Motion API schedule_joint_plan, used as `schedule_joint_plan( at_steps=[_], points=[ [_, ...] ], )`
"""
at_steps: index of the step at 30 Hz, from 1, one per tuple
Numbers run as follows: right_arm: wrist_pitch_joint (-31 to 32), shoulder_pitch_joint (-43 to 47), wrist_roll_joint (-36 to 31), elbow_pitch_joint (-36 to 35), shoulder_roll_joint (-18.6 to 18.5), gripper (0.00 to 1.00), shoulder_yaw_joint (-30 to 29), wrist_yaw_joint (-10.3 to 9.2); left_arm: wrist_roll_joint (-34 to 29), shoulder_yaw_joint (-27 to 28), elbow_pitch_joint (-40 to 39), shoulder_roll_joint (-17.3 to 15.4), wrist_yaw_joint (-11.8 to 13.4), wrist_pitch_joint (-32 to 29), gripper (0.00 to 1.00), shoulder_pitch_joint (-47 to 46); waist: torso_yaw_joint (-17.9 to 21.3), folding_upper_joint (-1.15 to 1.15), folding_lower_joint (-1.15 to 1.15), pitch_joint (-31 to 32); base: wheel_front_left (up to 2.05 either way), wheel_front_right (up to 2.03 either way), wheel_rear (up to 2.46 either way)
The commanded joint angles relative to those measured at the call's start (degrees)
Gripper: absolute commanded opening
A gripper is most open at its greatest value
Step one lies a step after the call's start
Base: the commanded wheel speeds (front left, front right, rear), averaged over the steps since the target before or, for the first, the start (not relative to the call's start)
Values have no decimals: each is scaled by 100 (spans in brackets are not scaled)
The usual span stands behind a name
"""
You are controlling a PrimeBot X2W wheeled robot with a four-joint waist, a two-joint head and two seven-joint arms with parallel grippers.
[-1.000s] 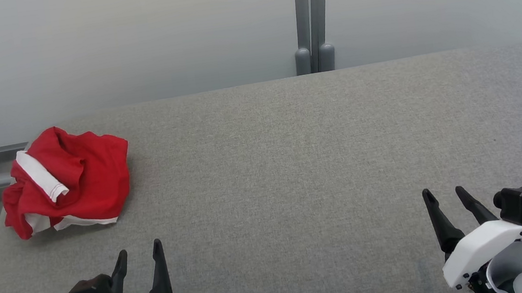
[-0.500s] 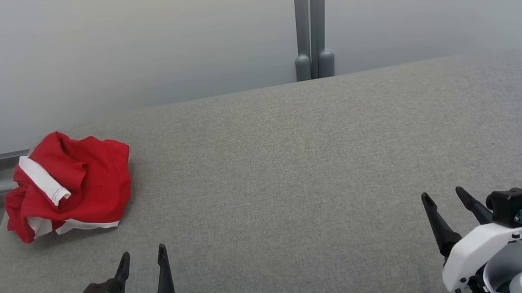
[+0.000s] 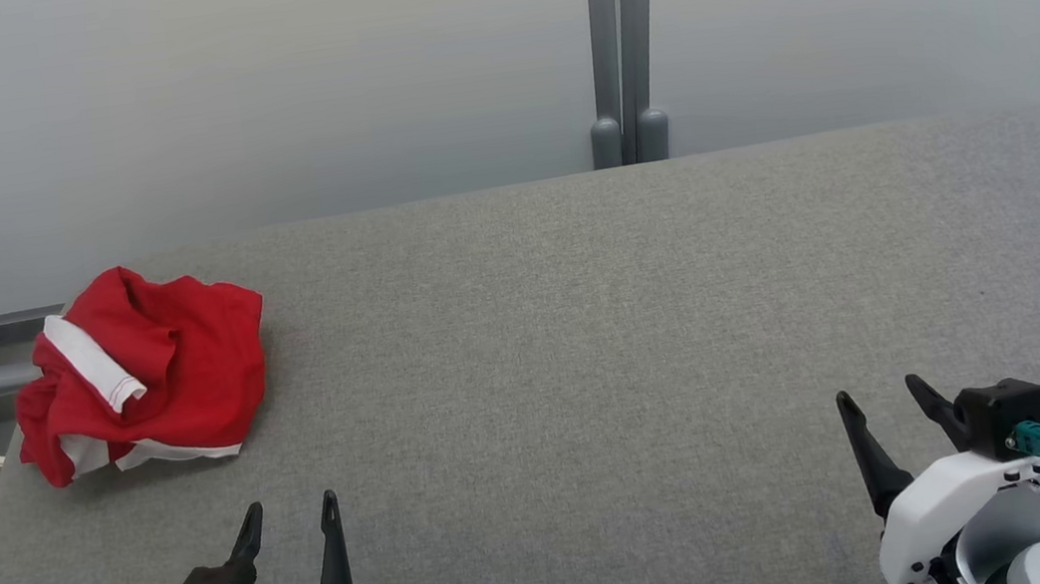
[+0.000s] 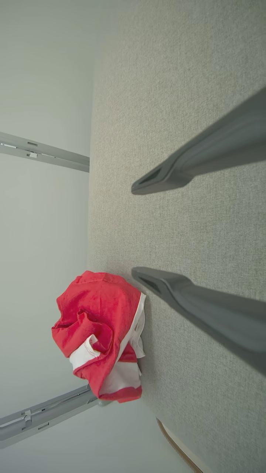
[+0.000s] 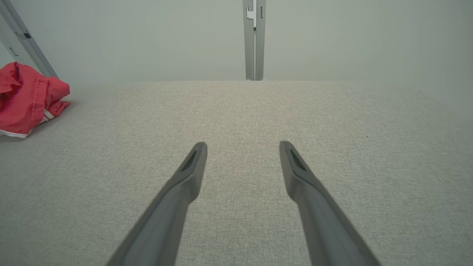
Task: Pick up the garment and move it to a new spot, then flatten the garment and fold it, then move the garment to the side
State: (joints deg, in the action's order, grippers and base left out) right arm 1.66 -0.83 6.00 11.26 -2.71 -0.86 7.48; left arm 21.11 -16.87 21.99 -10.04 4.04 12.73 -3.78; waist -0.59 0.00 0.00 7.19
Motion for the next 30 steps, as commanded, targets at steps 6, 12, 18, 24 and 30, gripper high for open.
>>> schedule_joint_plan(
  at_steps=[6,12,18,24,30],
  points=[
    [-47,-31,-303,34,-30,100,36,2,-253,-98,-41,-87,107,68,100,100,-1,0,0,35,0,0,0],
    [-45,-53,-278,63,-29,100,25,1,-140,-86,-24,-90,121,49,100,85,-1,0,0,32,0,0,0],
    [-52,-53,-293,64,-28,100,20,1,-103,-111,-42,-91,153,28,100,82,-11,0,0,34,0,0,0],
    [-68,-46,-268,50,-28,100,32,1,-103,-122,-58,-116,182,24,100,59,-84,0,0,19,0,0,0],
    [-93,-24,-216,37,-28,100,38,1,-64,-95,-50,-157,208,14,100,16,-339,0,0,11,0,0,0]
  ],
)
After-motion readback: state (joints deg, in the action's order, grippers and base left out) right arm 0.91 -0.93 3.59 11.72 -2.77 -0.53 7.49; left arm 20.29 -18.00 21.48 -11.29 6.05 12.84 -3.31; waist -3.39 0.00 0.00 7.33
